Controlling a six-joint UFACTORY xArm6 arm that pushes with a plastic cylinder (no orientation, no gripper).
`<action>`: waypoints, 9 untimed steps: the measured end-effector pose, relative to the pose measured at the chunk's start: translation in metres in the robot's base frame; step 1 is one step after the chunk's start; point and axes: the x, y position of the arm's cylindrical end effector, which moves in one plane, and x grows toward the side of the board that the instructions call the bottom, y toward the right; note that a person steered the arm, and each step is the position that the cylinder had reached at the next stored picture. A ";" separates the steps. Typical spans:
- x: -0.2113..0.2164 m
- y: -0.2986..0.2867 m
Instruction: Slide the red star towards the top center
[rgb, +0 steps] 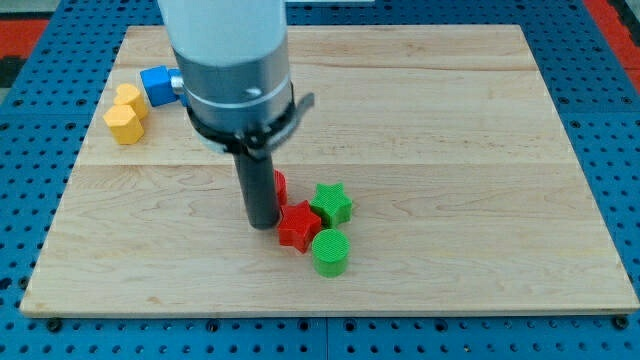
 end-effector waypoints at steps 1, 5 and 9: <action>-0.004 -0.020; -0.016 -0.012; -0.094 0.021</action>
